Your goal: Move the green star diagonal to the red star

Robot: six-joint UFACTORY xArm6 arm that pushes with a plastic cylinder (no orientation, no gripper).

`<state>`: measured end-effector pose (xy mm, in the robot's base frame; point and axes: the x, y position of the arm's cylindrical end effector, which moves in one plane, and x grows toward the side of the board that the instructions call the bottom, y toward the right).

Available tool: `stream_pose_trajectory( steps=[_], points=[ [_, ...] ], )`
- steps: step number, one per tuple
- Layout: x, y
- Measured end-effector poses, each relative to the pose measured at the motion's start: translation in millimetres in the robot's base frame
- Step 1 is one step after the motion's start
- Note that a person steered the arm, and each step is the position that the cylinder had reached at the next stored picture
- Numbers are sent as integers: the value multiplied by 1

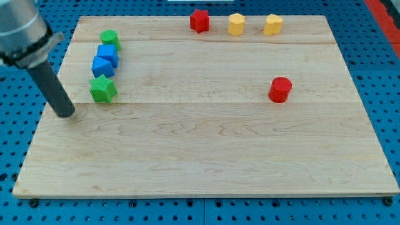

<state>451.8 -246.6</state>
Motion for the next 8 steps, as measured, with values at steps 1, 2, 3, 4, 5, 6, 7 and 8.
stream_pose_trajectory(
  steps=[1,2,3,4,5,6,7,8],
  points=[
    [-15,57],
    [-81,100],
    [-81,131],
    [-91,126],
    [-142,155],
    [-145,234],
    [-133,268],
    [-91,179]
  ],
)
